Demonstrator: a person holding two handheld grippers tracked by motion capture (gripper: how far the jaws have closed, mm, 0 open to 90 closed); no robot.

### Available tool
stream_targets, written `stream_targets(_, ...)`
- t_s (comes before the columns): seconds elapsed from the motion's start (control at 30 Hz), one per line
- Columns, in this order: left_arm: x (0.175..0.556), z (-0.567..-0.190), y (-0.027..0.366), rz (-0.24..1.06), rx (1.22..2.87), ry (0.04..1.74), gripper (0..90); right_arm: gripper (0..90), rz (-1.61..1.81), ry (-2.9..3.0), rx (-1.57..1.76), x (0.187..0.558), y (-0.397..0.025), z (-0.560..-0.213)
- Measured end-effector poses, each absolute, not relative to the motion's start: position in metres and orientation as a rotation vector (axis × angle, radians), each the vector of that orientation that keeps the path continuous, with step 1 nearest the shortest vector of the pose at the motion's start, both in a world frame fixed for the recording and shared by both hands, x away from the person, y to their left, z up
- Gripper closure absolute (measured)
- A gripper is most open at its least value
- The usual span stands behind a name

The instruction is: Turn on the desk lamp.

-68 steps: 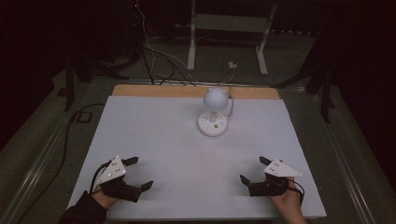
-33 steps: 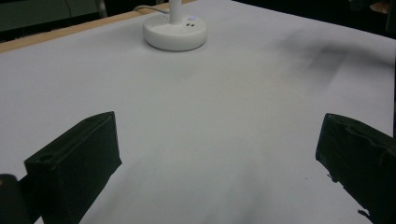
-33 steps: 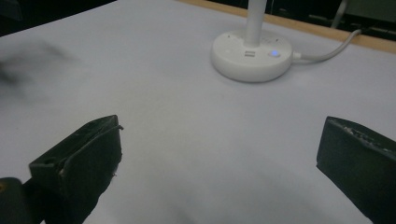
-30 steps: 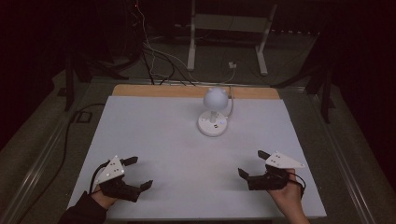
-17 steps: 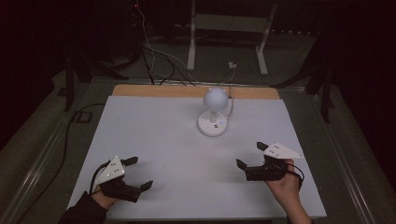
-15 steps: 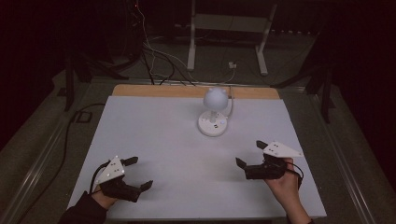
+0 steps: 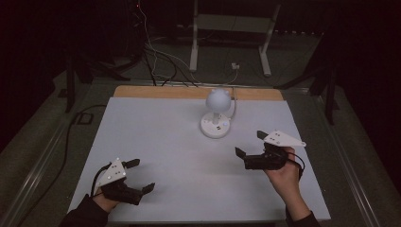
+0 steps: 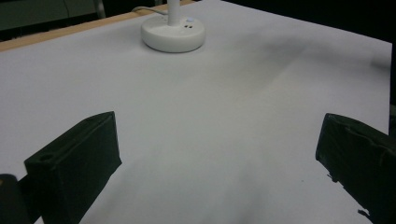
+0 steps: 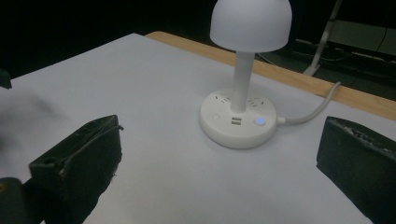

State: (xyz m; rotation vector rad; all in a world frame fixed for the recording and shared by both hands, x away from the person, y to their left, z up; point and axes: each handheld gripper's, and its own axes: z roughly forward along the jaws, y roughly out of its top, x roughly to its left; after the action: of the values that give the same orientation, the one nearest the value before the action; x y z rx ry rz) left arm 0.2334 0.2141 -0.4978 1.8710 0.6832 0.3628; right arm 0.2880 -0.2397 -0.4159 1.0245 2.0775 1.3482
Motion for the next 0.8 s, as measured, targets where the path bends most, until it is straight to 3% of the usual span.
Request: stream_targets(0.8,0.232,-0.497,0.212,0.372,1.875,0.677,0.3,0.0,1.347,2.095,1.028,0.332,-0.192,-0.418)
